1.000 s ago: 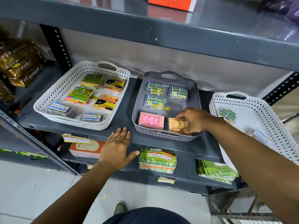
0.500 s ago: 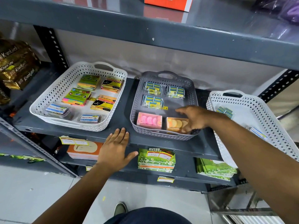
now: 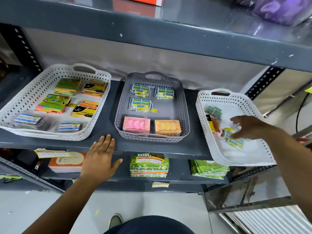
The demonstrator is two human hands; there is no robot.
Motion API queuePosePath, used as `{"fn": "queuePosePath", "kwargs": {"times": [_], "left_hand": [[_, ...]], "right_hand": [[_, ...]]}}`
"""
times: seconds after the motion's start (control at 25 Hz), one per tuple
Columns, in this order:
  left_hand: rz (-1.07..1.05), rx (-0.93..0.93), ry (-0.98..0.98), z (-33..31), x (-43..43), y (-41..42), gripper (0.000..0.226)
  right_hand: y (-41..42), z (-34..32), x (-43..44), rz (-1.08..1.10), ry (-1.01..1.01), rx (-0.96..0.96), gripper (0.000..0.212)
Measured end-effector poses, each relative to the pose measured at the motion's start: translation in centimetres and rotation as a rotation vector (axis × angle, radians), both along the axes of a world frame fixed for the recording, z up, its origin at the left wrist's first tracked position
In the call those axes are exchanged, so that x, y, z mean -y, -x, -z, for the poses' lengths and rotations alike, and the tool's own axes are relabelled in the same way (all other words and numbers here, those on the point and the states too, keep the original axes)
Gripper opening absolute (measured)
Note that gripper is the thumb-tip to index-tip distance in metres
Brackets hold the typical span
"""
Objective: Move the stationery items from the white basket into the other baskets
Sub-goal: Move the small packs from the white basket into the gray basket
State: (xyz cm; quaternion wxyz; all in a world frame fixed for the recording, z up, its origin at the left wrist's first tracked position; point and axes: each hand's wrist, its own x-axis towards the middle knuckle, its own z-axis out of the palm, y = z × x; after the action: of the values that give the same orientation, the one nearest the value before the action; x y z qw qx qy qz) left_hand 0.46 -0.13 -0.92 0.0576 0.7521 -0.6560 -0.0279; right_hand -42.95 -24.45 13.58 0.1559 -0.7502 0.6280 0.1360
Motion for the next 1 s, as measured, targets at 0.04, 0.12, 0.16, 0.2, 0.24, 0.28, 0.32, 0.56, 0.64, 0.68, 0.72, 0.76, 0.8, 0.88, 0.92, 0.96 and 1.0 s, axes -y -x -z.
{"fn": "queuePosePath", "kwargs": {"times": [0.04,0.12,0.16,0.2,0.24,0.28,0.32,0.56,0.64,0.68,0.72,0.76,0.8,0.88,0.92,0.96,1.0], "left_hand": [[-0.001,0.001,0.001,0.0,0.0,0.1,0.079],[-0.005,0.006,-0.003,-0.1,0.1,0.2,0.079],[-0.01,0.008,-0.006,-0.1,0.0,0.2,0.08],[-0.014,0.007,-0.01,-0.1,0.0,0.1,0.08],[-0.016,0.007,-0.013,-0.2,0.0,0.2,0.08],[-0.019,0.007,-0.018,-0.2,0.1,0.2,0.081],[-0.022,0.008,-0.02,-0.2,0.1,0.3,0.081],[-0.044,0.001,-0.015,-0.4,0.2,0.4,0.079],[-0.053,-0.007,-0.013,-0.5,0.1,0.5,0.079],[-0.058,-0.014,-0.01,-0.4,0.1,0.5,0.079],[-0.061,-0.019,-0.003,-0.5,0.1,0.6,0.078],[-0.062,-0.026,-0.002,-0.4,0.1,0.6,0.078],[-0.063,-0.033,-0.003,-0.5,0.1,0.6,0.078],[-0.064,-0.046,0.005,-0.7,0.2,0.9,0.077],[-0.066,-0.049,0.007,-0.8,0.3,0.9,0.076],[-0.067,-0.05,0.008,-0.9,0.4,0.9,0.076],[-0.069,-0.051,0.009,-1.0,0.4,0.9,0.075]], "right_hand": [[0.6,0.8,-0.4,0.015,-0.013,-0.024,0.089],[1.5,2.0,-1.1,0.018,-0.029,-0.062,0.09],[1.6,2.5,-1.3,0.01,-0.03,-0.077,0.088],[1.7,2.9,-1.4,-0.004,-0.025,-0.092,0.086],[1.8,3.2,-1.4,-0.023,-0.017,-0.108,0.082],[2.0,3.5,-1.4,-0.046,-0.007,-0.123,0.077],[2.1,3.7,-1.3,-0.068,0.004,-0.129,0.071],[2.7,4.5,-0.8,-0.124,0.03,-0.113,0.059],[2.8,4.5,-0.7,-0.135,0.031,-0.098,0.059],[2.9,4.5,-0.7,-0.139,0.031,-0.092,0.058],[3.0,4.5,-0.5,-0.141,0.029,-0.087,0.057],[3.1,4.1,-0.4,-0.137,0.02,-0.103,0.057],[3.1,3.4,-0.3,-0.138,0.012,-0.121,0.057],[3.1,1.4,0.1,-0.121,0.043,-0.124,0.065],[2.5,0.0,0.4,-0.109,0.076,-0.097,0.071],[1.6,-1.3,0.8,-0.1,0.112,-0.048,0.075],[0.2,-2.6,1.0,-0.106,0.144,0.008,0.074]]}}
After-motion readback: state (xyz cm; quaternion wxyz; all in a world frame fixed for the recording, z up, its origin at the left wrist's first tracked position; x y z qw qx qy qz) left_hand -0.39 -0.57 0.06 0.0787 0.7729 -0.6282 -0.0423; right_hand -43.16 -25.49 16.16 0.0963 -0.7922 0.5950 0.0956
